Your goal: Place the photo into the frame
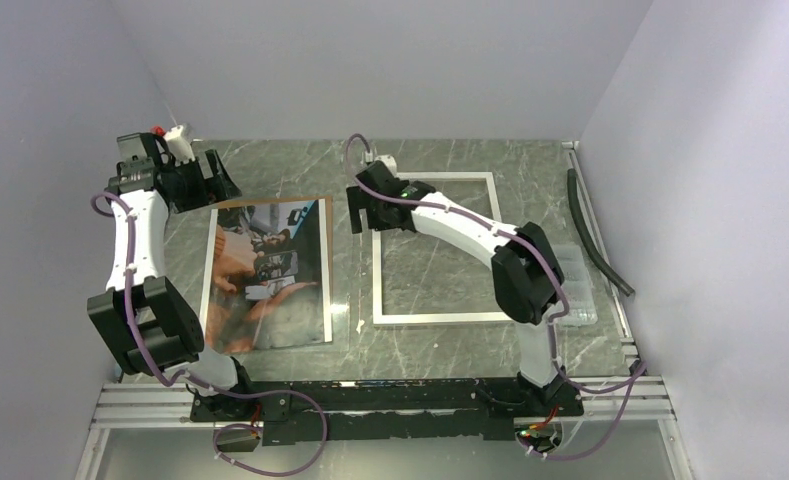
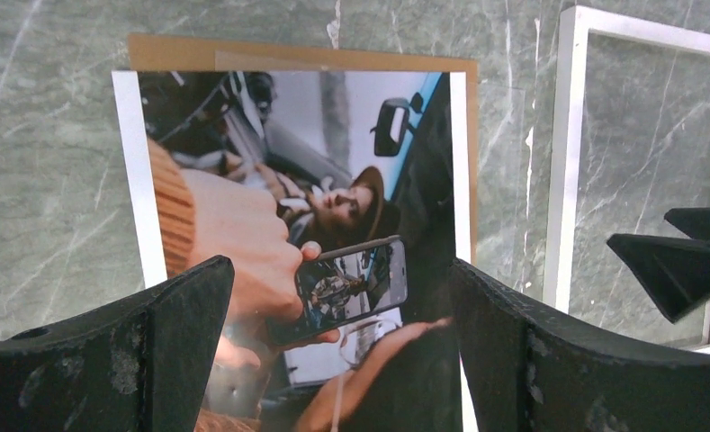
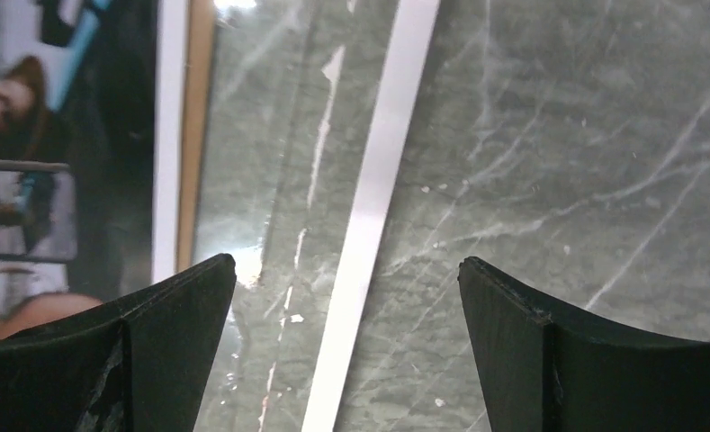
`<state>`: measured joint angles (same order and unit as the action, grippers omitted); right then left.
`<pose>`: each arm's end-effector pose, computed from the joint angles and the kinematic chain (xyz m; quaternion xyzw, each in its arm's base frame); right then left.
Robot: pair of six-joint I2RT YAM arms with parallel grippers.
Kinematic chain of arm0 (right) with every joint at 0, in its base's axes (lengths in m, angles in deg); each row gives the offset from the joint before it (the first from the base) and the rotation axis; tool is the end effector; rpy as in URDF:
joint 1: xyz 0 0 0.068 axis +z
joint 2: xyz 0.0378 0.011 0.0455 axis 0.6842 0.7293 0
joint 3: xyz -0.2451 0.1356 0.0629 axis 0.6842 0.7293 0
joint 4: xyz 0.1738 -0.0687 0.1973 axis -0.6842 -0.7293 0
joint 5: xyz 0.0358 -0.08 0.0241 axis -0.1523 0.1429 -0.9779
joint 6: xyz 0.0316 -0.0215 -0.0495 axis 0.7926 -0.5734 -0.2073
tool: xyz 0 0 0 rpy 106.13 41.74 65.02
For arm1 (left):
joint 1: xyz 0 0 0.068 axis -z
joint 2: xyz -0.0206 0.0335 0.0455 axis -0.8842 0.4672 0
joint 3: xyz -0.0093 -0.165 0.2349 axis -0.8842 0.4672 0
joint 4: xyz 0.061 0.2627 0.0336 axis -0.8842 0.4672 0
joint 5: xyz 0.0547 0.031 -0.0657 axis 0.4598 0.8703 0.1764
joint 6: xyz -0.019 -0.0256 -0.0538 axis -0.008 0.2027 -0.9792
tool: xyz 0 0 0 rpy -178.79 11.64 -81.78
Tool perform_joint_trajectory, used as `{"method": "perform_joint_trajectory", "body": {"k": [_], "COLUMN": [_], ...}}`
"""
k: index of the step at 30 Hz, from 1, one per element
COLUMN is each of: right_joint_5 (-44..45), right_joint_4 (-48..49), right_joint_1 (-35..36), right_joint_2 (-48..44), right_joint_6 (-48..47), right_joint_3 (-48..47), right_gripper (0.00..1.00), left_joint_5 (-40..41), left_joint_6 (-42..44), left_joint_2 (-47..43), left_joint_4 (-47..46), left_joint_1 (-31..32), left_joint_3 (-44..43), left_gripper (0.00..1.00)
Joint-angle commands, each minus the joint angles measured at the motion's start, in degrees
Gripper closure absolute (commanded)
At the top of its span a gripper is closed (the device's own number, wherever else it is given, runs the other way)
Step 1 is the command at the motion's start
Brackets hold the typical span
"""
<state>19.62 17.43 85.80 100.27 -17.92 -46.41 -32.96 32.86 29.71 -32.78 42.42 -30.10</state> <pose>0.3542 0.3121 0.2552 -0.0827 0.9267 0.1197 0.3466 0.3334 0.0964 0.3427 -0.0897 0.9031 -0.1619 0.3874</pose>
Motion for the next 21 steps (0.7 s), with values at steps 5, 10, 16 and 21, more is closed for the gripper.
{"method": "perform_joint_trajectory", "body": {"k": [5, 10, 16, 21], "right_joint_5": [11.5, 9.7, 7.6, 8.1], "right_joint_4": [-6.1, -4.4, -2.7, -2.6], "right_joint_1": [2.2, 3.9, 5.4, 5.9], "right_joint_2": [4.3, 7.7, 11.7, 13.9], "right_joint_6": [5.0, 6.3, 7.5, 8.9], "right_joint_3": [-2.7, -2.1, -2.7, -3.7], "right_gripper": [0.07, 0.15, 0.20, 0.31], "left_joint_5": [-0.2, -0.5, 0.3, 1.6], "left_joint_6": [1.3, 1.0, 1.9, 1.9], "left_joint_2": [-0.2, 0.1, -0.3, -0.4], "left_joint_4": [1.6, 2.6, 4.1, 5.5], "left_joint_1": [0.0, 0.0, 0.0, 0.0], "left_joint_3": [1.3, 1.2, 1.5, 1.0], "left_gripper": [0.05, 0.05, 0.05, 0.05]}}
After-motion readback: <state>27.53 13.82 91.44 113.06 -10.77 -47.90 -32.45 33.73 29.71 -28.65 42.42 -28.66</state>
